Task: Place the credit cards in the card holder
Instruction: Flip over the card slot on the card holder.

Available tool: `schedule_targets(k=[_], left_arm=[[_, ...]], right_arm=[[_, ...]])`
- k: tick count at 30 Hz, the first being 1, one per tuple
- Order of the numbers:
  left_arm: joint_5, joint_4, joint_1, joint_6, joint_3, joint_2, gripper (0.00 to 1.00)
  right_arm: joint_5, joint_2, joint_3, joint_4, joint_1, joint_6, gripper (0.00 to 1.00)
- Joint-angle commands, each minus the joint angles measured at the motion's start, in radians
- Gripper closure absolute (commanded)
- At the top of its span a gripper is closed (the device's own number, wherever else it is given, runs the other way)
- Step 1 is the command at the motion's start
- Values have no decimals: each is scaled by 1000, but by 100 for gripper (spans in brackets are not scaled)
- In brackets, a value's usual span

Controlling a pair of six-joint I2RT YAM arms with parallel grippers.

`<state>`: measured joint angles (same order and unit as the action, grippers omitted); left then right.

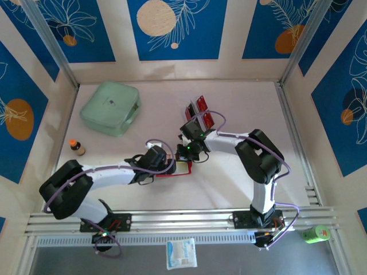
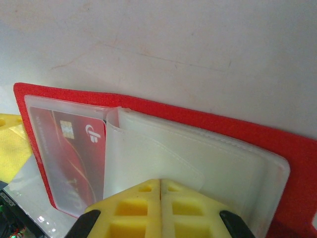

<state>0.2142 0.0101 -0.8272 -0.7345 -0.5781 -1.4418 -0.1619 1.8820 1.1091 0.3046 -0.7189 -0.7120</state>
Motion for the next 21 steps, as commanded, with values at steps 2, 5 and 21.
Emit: schedule_targets(k=[2,5,21], left_arm=[[-12,-20,-7,14,33,-31,4],[-12,-29,-7,12,43,-31,7],[-10,-46,-8,7,57,-43,11]], right_arm=[[-29,-15,-26,4,10,-19,100],[-28,-49,-37,-1,26,-27,100],[-63,-84,-83,-43,65,-67,74]])
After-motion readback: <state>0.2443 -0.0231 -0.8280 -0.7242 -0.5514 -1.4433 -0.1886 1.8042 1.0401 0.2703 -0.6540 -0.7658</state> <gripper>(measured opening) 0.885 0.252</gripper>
